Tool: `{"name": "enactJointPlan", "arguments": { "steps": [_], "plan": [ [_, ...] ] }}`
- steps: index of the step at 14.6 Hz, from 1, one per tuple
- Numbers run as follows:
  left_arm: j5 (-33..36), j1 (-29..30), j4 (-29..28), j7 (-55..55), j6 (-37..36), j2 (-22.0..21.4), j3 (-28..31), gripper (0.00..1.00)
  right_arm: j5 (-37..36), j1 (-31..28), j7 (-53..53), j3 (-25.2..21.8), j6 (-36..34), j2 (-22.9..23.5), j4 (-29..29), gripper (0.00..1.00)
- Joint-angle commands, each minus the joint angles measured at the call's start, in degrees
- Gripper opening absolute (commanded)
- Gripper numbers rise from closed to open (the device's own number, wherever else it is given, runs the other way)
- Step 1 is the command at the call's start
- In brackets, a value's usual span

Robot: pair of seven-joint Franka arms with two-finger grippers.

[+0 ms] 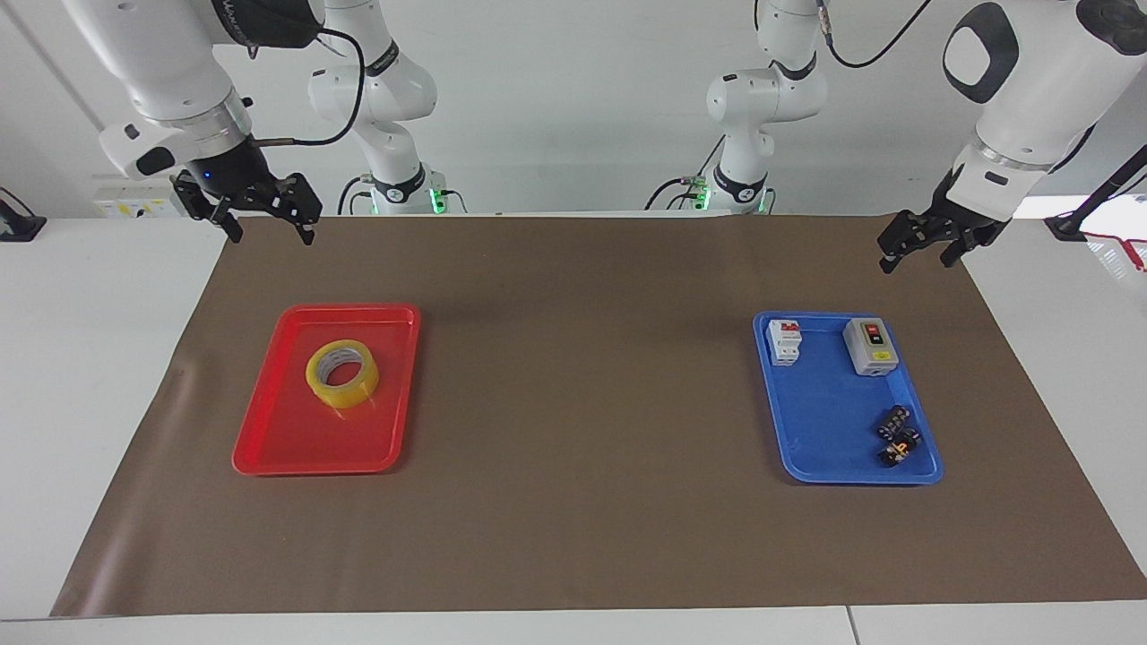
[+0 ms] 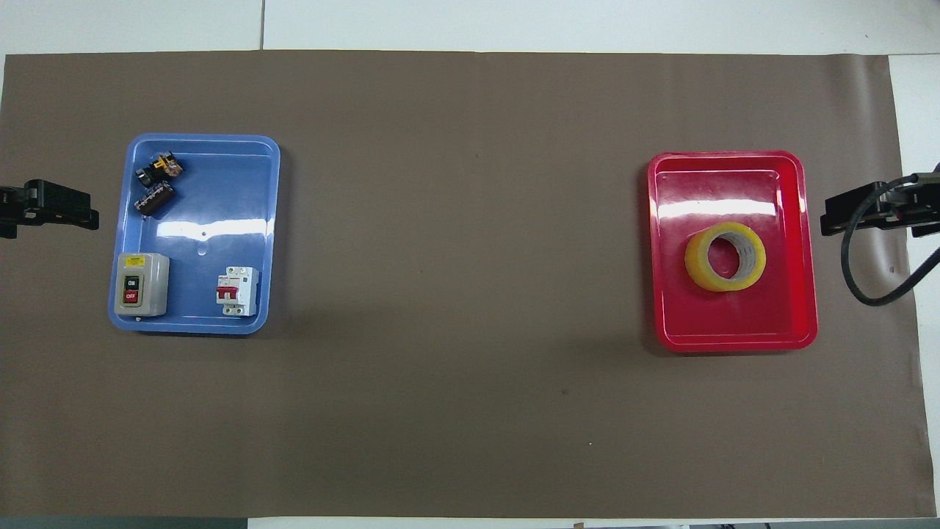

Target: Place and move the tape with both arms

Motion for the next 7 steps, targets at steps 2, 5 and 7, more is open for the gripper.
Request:
{"name": "enactJointPlan", "arguments": {
  "steps": [2, 5, 7],
  "plan": [
    [-1.1, 0.2, 0.4, 0.8, -1.0, -0.2, 0.1, 1.0, -0.9, -0.3, -1.1, 0.3, 0.2, 0.2, 0.2, 1.0],
    [-1.1, 0.2, 0.4, 0.8, -1.0, -0.2, 0.1, 1.0, -0.9, -0.3, -0.9, 0.3, 0.3, 0.2, 0.1, 1.0],
    [-1.1, 0.2, 0.4, 0.8, -1.0, -0.2, 0.1, 1.0, -0.9, -0.3, -0.9, 0.3, 0.3, 0.2, 0.1, 1.0]
  ]
}}
